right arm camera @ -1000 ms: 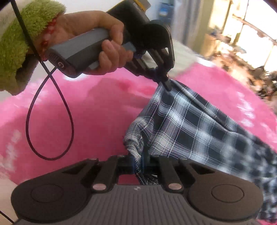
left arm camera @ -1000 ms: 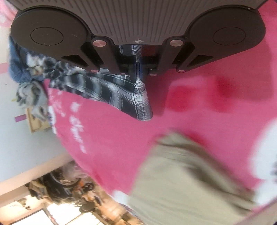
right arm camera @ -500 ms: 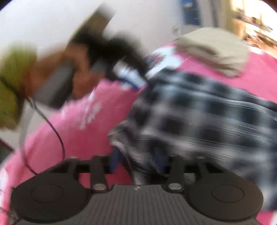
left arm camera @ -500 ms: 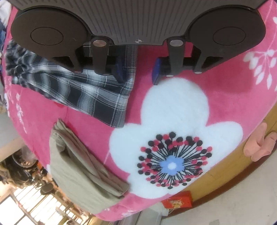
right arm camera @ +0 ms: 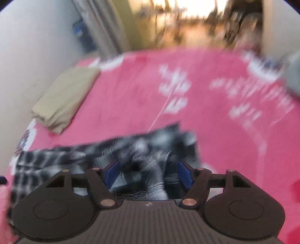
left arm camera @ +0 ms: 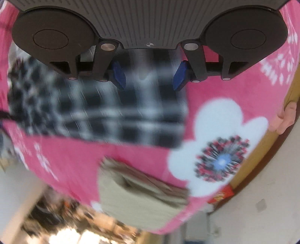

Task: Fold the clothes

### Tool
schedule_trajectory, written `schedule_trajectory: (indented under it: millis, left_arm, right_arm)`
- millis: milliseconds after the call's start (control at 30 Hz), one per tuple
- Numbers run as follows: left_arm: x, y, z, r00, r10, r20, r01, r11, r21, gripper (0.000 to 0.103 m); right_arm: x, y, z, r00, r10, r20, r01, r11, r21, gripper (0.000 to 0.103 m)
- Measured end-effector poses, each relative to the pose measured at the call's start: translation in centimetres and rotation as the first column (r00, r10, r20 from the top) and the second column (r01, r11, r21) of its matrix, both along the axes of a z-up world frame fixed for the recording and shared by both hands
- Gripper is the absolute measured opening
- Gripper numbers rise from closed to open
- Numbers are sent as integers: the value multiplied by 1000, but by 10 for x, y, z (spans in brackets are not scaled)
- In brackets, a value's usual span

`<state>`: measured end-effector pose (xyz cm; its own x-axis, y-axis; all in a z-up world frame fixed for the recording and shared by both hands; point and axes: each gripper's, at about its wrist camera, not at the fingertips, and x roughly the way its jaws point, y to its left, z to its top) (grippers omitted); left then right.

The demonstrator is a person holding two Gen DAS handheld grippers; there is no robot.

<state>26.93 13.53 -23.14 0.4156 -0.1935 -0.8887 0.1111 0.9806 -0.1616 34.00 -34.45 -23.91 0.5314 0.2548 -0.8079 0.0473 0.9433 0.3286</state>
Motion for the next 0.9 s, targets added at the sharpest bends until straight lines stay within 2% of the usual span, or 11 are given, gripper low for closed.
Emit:
schedule_trajectory:
  millis: [33,67,100,300,400,567,600,633,700,800,900]
  left_arm:
    - [-5,-6,-3,1000,-11,-7,11,1000,2,56]
    - [-9,-11,-5,1000,-20,-13,20,1000,4,56]
    - [-12,-15,-7,1000,-23,-19,23,1000,4,56]
    - [-22,-31,-14,999,-40,-25,40,999,10,56]
    - [-20,-33,-15,998,-51,-24,51,999,17,56]
    - [-18,-30,-16,999,-53,-7,53,998,43,56]
    - [-19,-28,-15,999,-50,-1,50,998,46,56]
    - [-21,-24,-14,999,-37,1,37,998,43,56]
    - [-26,-17,-12,1000,-7,4,7,999,35,56]
    - [-32,-5,-9,999,37,9,-37,999,23,56]
    - [-36,7,-15,995,99,-13,-99,995,7,56]
  right_arm:
    - [3,-5,-9,999,-11,-35,12,999,36,32]
    - [-2,-7,-13,998,-37,-45,40,997,68,20]
    - [-9,-8,-17,997,-69,-47,73,992,98,16]
    - [-65,-14,-7,978,-206,23,200,969,145,13]
    - [-63,-20,-16,968,-249,40,241,959,147,13]
    - [-41,-21,-27,976,-211,45,207,975,86,22]
    - [-37,-22,-23,980,-196,27,194,978,78,32]
    - [-38,-22,-14,981,-190,34,188,981,47,50]
    - [-44,-21,9,982,-180,62,182,983,-31,66]
    - [-53,-19,43,981,-162,104,176,973,-149,71]
    - [-53,14,75,983,-48,177,74,987,-144,71]
